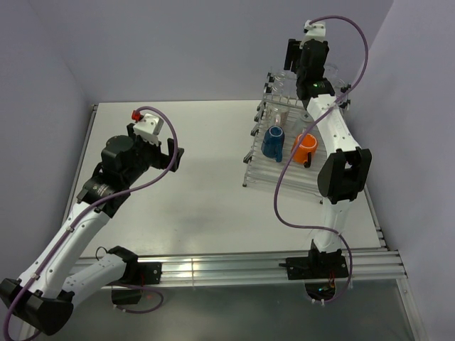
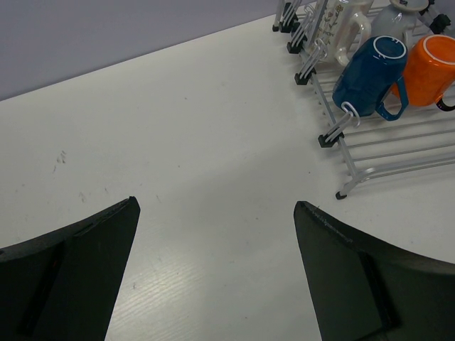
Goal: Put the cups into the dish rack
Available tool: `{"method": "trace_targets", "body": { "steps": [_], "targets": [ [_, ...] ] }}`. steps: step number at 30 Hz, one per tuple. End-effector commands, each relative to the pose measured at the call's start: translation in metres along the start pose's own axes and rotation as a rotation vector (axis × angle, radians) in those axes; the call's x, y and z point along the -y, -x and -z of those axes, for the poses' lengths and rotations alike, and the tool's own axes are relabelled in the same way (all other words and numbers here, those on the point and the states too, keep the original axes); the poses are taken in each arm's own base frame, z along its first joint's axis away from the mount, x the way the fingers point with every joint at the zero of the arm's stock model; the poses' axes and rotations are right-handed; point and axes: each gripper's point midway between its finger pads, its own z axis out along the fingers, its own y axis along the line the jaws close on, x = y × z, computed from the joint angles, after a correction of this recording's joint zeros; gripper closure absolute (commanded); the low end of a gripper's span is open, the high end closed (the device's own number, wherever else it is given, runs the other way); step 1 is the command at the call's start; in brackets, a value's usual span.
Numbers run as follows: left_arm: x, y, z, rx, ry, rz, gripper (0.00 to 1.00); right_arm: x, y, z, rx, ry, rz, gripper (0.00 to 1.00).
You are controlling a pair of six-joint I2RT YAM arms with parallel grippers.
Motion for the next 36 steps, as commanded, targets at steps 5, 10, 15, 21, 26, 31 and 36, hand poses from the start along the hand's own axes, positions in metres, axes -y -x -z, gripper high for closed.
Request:
{"method": "trace_targets", "body": {
  "steps": [5,10,15,21,26,31,36],
  "targets": [
    [-0.003,0.015,-0.001,0.06,0.012,-0.012,0.01,0.007,0.02,-0.002,0.073,-0.025,-0.04,0.89],
    [-0.003,0.014,-0.001,0.059,0.014,-0.013,0.01,0.006,0.014,-0.001,0.054,-0.021,-0.046,0.89],
    [-0.003,0.013,-0.001,0.06,0.012,-0.013,0.01,0.007,0.011,0.0,0.047,-0.026,-0.047,0.9],
    [-0.003,0.012,0.0,0.06,0.012,-0.015,0.01,0.008,0.006,-0.002,0.037,-0.034,-0.032,0.89],
    [-0.003,0.012,-0.001,0.06,0.009,-0.018,0.01,0.01,0.004,-0.001,0.031,-0.04,-0.023,0.89],
    [-0.002,0.013,0.0,0.063,0.008,-0.02,0.01,0.012,0.0,-0.001,0.023,-0.05,-0.007,0.89],
    [-0.003,0.013,0.0,0.063,0.011,-0.021,0.01,0.011,-0.001,-0.002,0.023,-0.045,-0.007,0.89]
  ]
}}
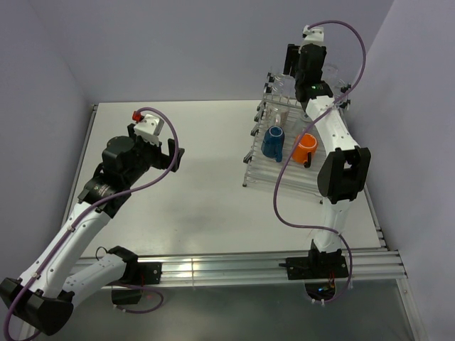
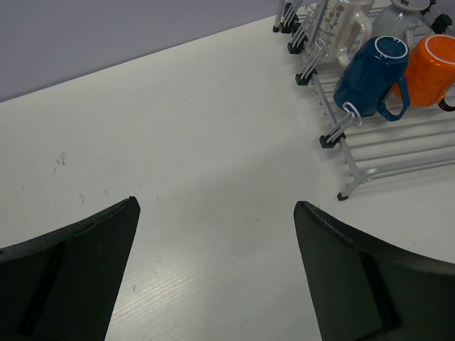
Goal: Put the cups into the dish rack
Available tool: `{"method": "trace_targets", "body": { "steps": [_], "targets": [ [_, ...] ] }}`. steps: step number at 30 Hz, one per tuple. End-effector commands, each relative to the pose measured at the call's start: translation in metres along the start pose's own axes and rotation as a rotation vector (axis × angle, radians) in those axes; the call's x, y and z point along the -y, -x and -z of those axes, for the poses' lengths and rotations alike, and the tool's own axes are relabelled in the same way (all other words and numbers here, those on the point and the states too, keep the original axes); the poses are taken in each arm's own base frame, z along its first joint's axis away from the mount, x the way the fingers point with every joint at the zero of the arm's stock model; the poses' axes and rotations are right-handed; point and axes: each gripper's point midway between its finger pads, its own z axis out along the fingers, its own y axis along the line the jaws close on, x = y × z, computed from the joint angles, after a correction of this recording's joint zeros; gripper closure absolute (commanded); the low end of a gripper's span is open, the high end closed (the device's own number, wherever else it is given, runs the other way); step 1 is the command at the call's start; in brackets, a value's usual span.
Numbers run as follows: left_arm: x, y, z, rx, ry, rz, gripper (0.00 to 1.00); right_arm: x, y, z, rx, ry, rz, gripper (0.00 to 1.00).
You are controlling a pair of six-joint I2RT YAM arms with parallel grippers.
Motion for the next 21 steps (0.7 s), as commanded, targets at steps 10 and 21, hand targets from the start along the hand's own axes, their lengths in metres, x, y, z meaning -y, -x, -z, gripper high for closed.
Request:
{"method": "trace_targets", "body": {
  "steps": [10,21],
  "targets": [
    [-0.003,0.013,0.002,0.055,0.013,-0.017,0.01,0.01,0.025,0.007,0.072,-0.026,-0.017,0.9],
    [-0.003,0.011,0.003,0.054,0.011,-0.018,0.01,0.016,0.032,0.014,0.083,-0.042,-0.016,0.93]
  ]
}}
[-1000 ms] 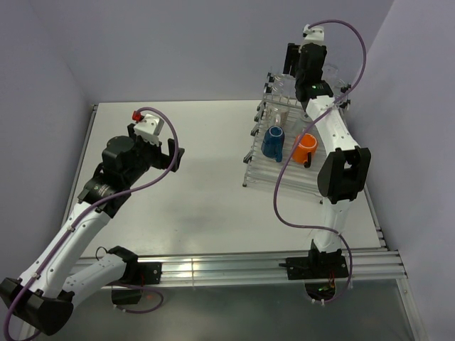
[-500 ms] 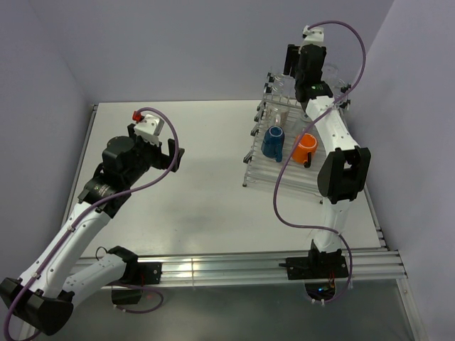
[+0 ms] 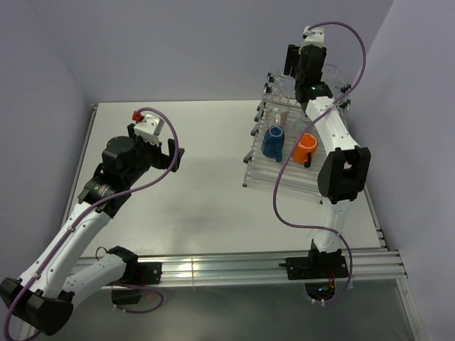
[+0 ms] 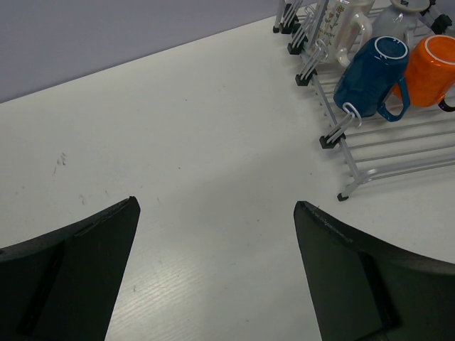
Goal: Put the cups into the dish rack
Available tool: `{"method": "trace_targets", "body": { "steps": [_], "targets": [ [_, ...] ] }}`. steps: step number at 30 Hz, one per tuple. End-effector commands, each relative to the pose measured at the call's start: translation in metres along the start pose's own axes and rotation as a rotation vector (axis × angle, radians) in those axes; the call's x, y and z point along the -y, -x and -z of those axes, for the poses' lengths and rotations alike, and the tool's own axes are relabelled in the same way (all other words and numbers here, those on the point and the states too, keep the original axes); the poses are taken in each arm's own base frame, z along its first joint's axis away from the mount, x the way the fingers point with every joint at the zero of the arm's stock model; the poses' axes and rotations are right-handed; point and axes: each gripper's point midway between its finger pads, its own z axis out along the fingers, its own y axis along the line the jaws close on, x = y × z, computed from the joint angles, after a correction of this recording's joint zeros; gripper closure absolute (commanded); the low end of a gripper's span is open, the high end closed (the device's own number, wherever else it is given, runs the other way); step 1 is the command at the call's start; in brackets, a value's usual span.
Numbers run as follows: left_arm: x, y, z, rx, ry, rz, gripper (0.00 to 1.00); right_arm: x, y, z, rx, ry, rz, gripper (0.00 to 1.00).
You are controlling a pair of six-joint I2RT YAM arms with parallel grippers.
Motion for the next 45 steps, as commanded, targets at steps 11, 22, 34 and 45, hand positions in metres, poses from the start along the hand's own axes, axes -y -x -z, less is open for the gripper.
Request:
{"method": "trace_targets", "body": {
  "steps": [11,22,34,45],
  "targets": [
    [-0.003,0.009,0.003,0.053,0.011,-0.017,0.01,0.015,0.034,0.02,0.075,-0.027,-0.017,1.0],
    [-0.003,0.008,0.003,0.052,0.011,-0.016,0.01,0.015,0.039,0.023,0.082,-0.023,-0.021,1.0],
    [-0.004,0.007,0.002,0.053,0.012,-0.017,0.01,0.013,0.048,0.029,0.093,-0.002,-0.034,1.0],
    [-0.004,0.008,0.001,0.055,0.014,-0.018,0.01,0.014,0.048,0.034,0.087,0.004,-0.028,1.0]
  ]
}}
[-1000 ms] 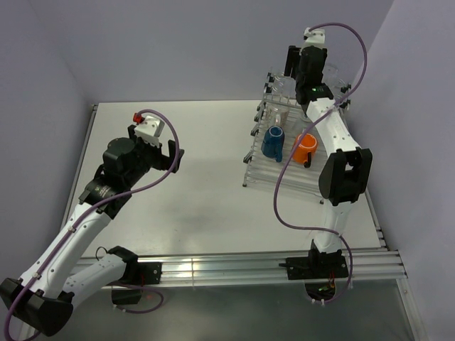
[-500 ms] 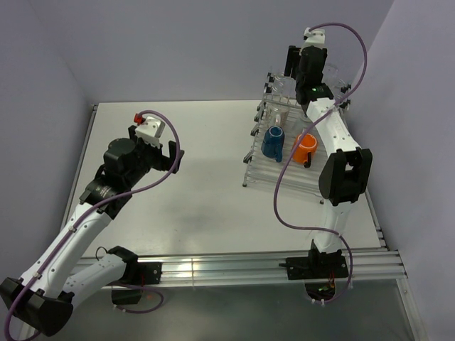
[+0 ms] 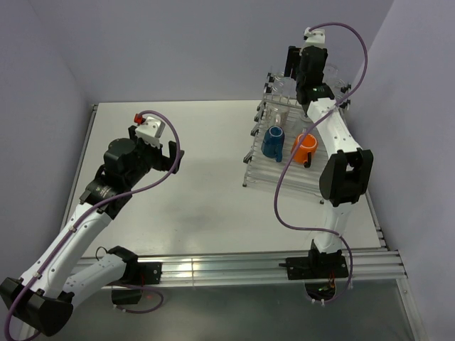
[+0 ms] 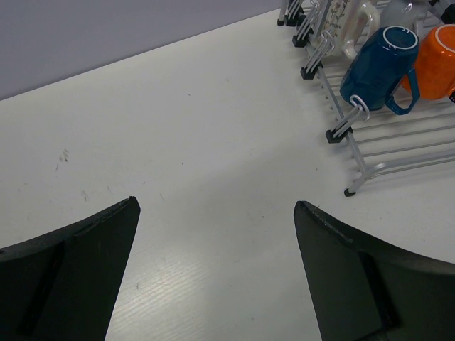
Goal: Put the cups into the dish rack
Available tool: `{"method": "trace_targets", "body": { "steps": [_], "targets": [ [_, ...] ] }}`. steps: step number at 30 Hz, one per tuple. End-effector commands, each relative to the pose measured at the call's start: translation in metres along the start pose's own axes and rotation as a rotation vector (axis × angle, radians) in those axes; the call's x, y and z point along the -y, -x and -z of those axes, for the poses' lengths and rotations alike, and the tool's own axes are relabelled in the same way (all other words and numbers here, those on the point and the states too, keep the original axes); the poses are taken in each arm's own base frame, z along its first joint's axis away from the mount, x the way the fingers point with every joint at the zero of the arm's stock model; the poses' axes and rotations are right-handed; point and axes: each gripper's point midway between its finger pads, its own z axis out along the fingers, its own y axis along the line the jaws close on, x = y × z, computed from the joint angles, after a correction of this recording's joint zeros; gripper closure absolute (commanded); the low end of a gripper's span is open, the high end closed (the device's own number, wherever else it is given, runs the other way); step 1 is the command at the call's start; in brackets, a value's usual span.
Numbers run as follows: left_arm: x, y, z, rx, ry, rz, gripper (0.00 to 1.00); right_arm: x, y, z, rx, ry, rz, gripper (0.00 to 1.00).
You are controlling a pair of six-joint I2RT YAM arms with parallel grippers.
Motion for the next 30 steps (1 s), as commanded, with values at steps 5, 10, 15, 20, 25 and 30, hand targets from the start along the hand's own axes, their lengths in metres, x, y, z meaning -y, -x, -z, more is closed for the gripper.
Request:
{"method": "trace_targets", "body": {
  "steps": [5,10,15,20,25,30],
  "targets": [
    [-0.001,0.016,0.002,0.059,0.005,-0.004,0.01,0.013,0.052,0.029,0.103,-0.003,-0.03,1.0],
    [-0.001,0.015,0.002,0.059,0.005,-0.004,0.01,0.012,0.049,0.033,0.095,0.008,-0.023,1.0],
    [-0.001,0.015,0.002,0.059,0.005,-0.004,0.01,0.014,0.05,0.037,0.101,0.006,-0.022,1.0],
    [-0.001,0.016,0.003,0.061,0.005,-0.003,0.01,0.016,0.049,0.034,0.101,-0.005,-0.013,1.0],
    [-0.002,0.016,0.004,0.062,0.007,-0.004,0.01,0.013,0.047,0.028,0.098,-0.005,-0.011,1.0],
    [-0.002,0.016,0.004,0.062,0.008,-0.005,0.01,0.013,0.044,0.023,0.094,-0.008,-0.007,1.0]
  ]
}}
